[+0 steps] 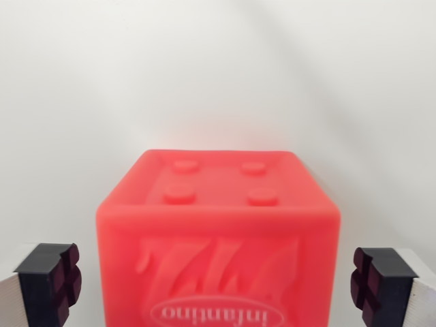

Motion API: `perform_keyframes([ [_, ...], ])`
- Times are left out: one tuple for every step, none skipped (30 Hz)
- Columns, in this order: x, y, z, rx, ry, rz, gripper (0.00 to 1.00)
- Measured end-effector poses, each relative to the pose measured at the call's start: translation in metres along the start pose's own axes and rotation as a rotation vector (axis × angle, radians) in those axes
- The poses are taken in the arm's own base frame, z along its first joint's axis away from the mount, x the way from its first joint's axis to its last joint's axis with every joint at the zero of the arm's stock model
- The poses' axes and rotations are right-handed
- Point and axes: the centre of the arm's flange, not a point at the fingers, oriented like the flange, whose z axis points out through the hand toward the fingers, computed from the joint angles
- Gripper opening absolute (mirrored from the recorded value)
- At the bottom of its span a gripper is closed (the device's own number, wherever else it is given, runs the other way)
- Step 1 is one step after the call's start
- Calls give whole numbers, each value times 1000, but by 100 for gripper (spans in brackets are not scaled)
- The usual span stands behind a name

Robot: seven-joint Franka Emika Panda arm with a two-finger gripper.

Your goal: Destack cube

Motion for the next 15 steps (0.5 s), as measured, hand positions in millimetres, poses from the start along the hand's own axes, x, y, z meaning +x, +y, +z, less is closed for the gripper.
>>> perform_keyframes([
  [0, 0, -2, 0, 1, 0, 100],
  [0, 0, -5, 0, 1, 0, 100],
  [0, 0, -7, 0, 1, 0, 100],
  [0, 0, -10, 0, 1, 0, 100],
  [0, 0, -11, 0, 1, 0, 100],
  [0, 0, -14, 0, 0, 0, 100],
  [0, 0, -17, 0, 0, 0, 100],
  [0, 0, -20, 0, 0, 0, 100],
  [0, 0, -23, 0, 1, 0, 100],
  [0, 0, -27, 0, 2, 0, 100],
  [1, 0, -30, 0, 2, 0, 100],
  [0, 0, -34, 0, 2, 0, 100],
  [0, 0, -36, 0, 2, 0, 100],
  [0, 0, -40, 0, 3, 0, 100],
  [0, 0, -43, 0, 3, 0, 100],
])
